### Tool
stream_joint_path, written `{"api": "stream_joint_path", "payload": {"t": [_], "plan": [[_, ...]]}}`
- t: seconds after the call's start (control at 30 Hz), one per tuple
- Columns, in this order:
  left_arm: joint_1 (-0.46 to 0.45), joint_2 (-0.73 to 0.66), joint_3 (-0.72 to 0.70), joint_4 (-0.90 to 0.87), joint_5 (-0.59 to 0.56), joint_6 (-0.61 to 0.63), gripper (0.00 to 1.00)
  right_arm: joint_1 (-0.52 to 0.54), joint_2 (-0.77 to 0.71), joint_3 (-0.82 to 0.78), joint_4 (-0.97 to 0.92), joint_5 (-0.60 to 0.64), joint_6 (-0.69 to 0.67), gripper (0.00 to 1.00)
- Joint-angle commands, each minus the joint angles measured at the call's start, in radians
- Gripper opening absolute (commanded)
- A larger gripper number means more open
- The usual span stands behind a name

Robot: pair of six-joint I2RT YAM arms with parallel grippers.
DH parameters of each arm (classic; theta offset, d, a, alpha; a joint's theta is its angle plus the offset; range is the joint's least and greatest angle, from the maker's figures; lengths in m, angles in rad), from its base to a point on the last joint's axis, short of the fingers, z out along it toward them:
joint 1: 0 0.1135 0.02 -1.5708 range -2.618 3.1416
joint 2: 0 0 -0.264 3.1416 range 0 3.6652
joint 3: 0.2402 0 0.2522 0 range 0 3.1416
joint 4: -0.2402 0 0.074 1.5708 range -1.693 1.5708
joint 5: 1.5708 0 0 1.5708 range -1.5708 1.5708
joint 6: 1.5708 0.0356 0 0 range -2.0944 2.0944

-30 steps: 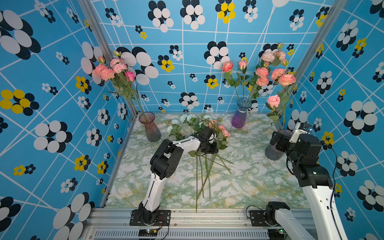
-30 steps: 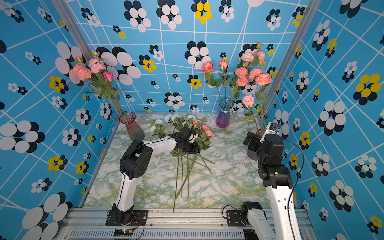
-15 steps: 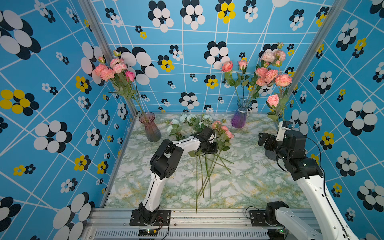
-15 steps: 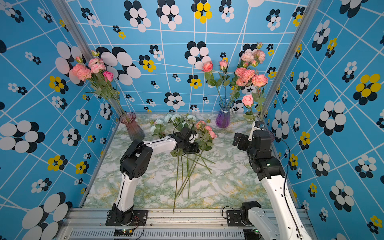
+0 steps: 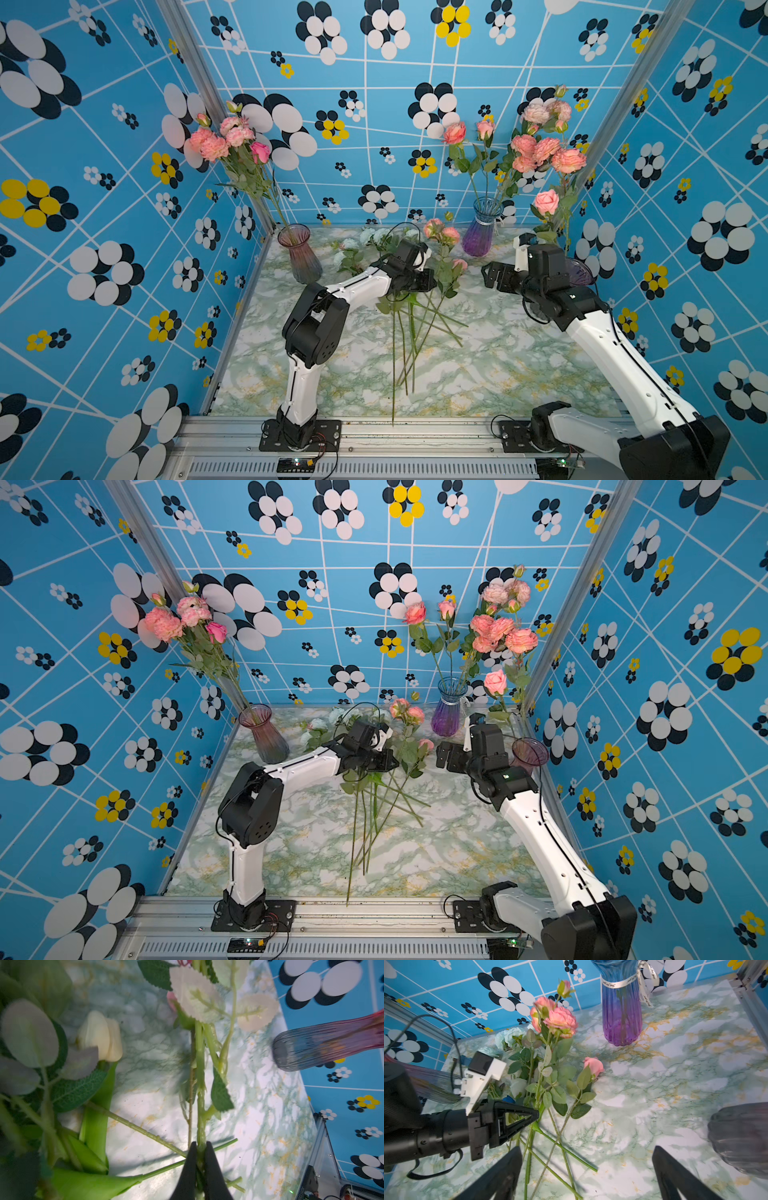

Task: Place the pink flowers into the vase
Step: Pick up the flower at the center of the board, then place the flower in the vase.

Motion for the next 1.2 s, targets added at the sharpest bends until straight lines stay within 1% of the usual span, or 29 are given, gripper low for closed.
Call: {"api": "stream_joint_path", "payload": {"t": [0.0, 0.07, 0.17, 0.37, 0.53, 0.63, 0.9, 0.93, 1.03, 1.13, 1.17], "plan": [[0.006, -0.106, -0.053, 0.177, 0.03, -0.02, 0.0, 0.027, 0.058, 0.099, -0.029, -0.08, 0.049, 0.99], [0.003, -0.127, -0.081, 0.245, 0.043, -0.04, 0.0, 0.042, 0.097, 0.137, -0.034, -0.096, 0.065, 0.99], [-0.002, -0.166, -0.103, 0.299, 0.055, -0.05, 0.0, 0.06, 0.131, 0.157, 0.007, -0.143, 0.098, 0.99], [-0.023, -0.193, -0.101, 0.314, 0.06, -0.05, 0.0, 0.085, 0.19, 0.189, 0.078, -0.209, 0.153, 0.94], [-0.048, -0.19, -0.098, 0.32, 0.059, -0.053, 0.0, 0.095, 0.229, 0.221, 0.094, -0.232, 0.167, 0.89], [-0.058, -0.194, -0.099, 0.328, 0.061, -0.059, 0.0, 0.098, 0.248, 0.233, 0.098, -0.225, 0.169, 0.86], [-0.066, -0.218, -0.106, 0.344, 0.055, -0.071, 0.0, 0.104, 0.312, 0.282, 0.097, -0.231, 0.172, 0.63], [-0.067, -0.219, -0.104, 0.344, 0.056, -0.071, 0.0, 0.106, 0.319, 0.287, 0.097, -0.23, 0.171, 0.59], [-0.069, -0.225, -0.105, 0.345, 0.055, -0.072, 0.0, 0.111, 0.335, 0.301, 0.097, -0.223, 0.169, 0.42], [-0.07, -0.23, -0.107, 0.346, 0.055, -0.074, 0.0, 0.111, 0.347, 0.315, 0.094, -0.226, 0.168, 0.4], [-0.07, -0.231, -0.106, 0.344, 0.056, -0.074, 0.01, 0.111, 0.349, 0.318, 0.094, -0.226, 0.168, 0.37]]}}
